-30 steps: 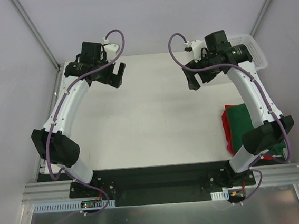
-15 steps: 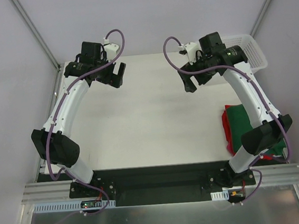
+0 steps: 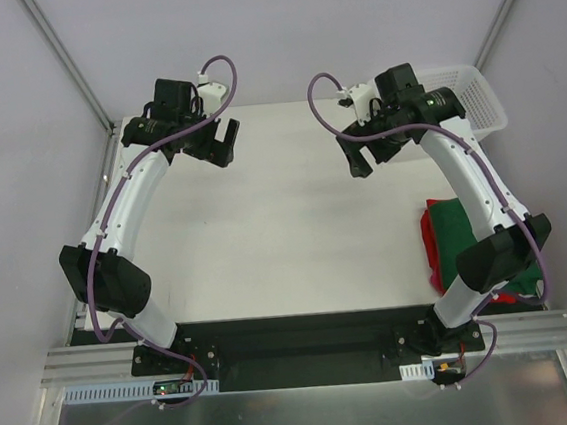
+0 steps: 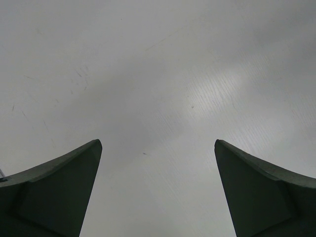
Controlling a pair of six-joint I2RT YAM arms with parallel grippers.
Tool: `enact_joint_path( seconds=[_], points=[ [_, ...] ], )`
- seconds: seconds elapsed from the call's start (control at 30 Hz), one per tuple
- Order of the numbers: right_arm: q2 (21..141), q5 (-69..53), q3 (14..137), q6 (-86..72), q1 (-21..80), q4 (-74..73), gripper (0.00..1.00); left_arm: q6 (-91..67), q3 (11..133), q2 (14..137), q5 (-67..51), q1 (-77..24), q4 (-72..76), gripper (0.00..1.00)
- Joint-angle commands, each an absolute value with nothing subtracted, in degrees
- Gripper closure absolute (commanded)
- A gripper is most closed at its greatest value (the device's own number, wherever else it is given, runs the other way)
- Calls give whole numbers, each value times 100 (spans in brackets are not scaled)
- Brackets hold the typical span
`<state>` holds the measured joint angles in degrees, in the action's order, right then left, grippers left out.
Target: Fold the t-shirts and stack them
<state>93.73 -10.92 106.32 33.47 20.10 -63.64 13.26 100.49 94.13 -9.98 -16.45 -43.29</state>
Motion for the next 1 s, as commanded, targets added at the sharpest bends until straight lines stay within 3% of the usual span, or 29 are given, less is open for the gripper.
enact_joint_path(
  seconds=[0.0,0.97],
  points=[
    [9246,-1072,10512,3357,2039,-6354,4,1441,10274,9396,-1081,-1644,-4403,1],
    [9308,-1309,10529,3463,2048,-6398,4,1538,10257,9483,-976,-1775,-4430,1]
  ],
)
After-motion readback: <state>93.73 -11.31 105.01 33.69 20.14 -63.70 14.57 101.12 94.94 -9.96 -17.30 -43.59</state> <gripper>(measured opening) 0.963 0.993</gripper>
